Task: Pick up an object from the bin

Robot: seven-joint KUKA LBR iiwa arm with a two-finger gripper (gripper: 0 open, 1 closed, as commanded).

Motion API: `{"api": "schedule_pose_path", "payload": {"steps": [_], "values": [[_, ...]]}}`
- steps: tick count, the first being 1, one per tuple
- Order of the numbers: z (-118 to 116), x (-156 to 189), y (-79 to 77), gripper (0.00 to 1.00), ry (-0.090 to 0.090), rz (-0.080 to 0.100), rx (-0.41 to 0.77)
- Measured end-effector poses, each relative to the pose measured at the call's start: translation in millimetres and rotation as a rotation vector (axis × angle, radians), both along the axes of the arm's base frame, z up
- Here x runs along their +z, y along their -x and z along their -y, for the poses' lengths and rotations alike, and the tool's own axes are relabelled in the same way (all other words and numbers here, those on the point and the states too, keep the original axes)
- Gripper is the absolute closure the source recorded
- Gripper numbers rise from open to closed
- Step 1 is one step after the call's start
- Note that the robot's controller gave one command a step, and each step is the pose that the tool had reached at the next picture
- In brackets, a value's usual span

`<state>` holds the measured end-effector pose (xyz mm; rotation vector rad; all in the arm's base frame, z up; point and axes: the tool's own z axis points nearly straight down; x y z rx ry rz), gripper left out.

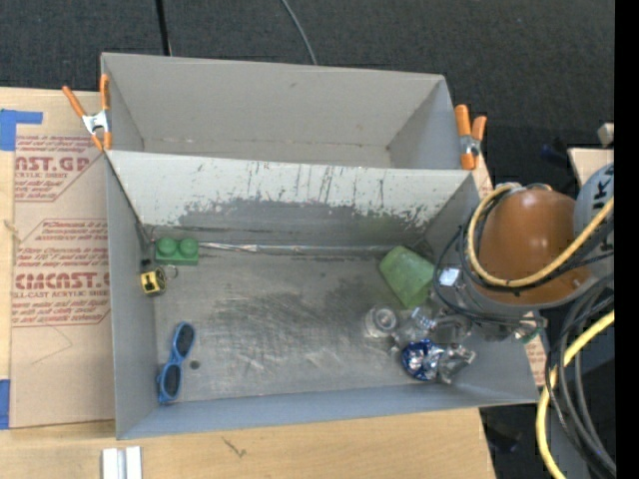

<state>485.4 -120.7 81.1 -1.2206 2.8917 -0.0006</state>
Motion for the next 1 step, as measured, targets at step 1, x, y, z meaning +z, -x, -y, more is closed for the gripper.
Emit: {"api": "schedule_pose_path", "payload": {"steps": [1], "values": [[-3.2,144.0,-29.4,1.00,0.001,0.003,0.557]]}}
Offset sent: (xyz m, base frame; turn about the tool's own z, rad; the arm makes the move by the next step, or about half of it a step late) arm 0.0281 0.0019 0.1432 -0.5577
